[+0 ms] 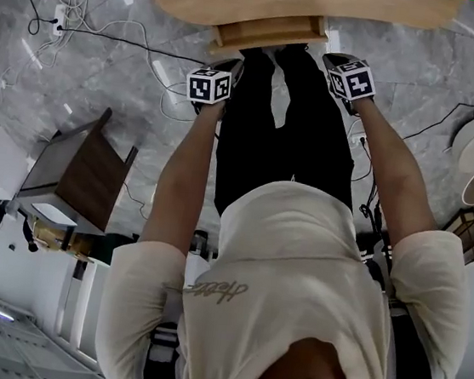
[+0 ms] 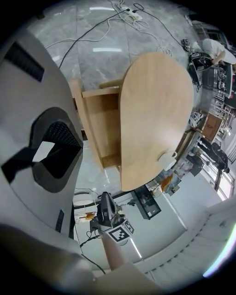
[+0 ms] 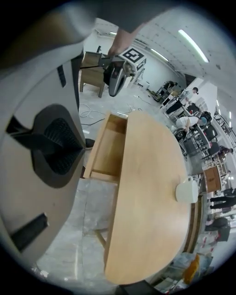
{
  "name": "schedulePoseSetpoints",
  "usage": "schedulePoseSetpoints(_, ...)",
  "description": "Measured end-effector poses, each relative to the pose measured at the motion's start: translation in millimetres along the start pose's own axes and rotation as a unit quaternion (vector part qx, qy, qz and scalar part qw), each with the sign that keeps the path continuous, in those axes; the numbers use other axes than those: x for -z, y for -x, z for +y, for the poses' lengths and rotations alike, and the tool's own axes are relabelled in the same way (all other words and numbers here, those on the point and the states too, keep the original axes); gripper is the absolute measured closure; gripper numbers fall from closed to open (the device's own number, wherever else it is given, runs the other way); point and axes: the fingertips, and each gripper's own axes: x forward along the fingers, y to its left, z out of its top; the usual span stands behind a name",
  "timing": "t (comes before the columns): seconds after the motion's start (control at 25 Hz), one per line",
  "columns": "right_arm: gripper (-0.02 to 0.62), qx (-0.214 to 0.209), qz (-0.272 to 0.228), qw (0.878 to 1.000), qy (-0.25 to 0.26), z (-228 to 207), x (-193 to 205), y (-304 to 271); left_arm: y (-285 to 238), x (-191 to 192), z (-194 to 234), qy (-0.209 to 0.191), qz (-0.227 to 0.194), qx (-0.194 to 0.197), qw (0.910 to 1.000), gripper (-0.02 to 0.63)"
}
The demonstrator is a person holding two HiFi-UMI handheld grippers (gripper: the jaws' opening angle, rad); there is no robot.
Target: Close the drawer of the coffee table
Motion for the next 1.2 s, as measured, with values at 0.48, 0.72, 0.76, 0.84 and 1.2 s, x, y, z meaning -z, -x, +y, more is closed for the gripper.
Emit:
schedulePoseSetpoints(0.48,0.600,-0.023,0.023,0.989,-0.141,-16.1,24.9,-96.0,-73.7,37.3,60.6,0.061,0.039,0.000,0.9974,0.601)
schedulePoseSetpoints(0.72,0.600,-0.022,0.041,0.986,-0.161,-22.4,40.0,-134.3,-107.1,52.2,83.1,0.083,0.045,0.003,0.9956,0.601)
schedulePoseSetpoints(0.76,0.600,-0.023,0.044,0.986,-0.162,-22.3,42.8,-138.8,-110.5,52.7,85.6,0.087,0.044,0.004,0.9953,0.601)
schedulePoseSetpoints(0.84,0.600,-0.022,0.045,0.985,-0.168,-23.4,46.3,-146.1,-116.5,52.9,88.9,0.092,0.043,0.006,0.9948,0.601)
schedulePoseSetpoints(1.2,0.600,-0.021,0.028,0.982,-0.186,-33.7,32.3,-166.5,-131.1,47.4,91.9,0.096,0.035,0.016,0.9946,0.601)
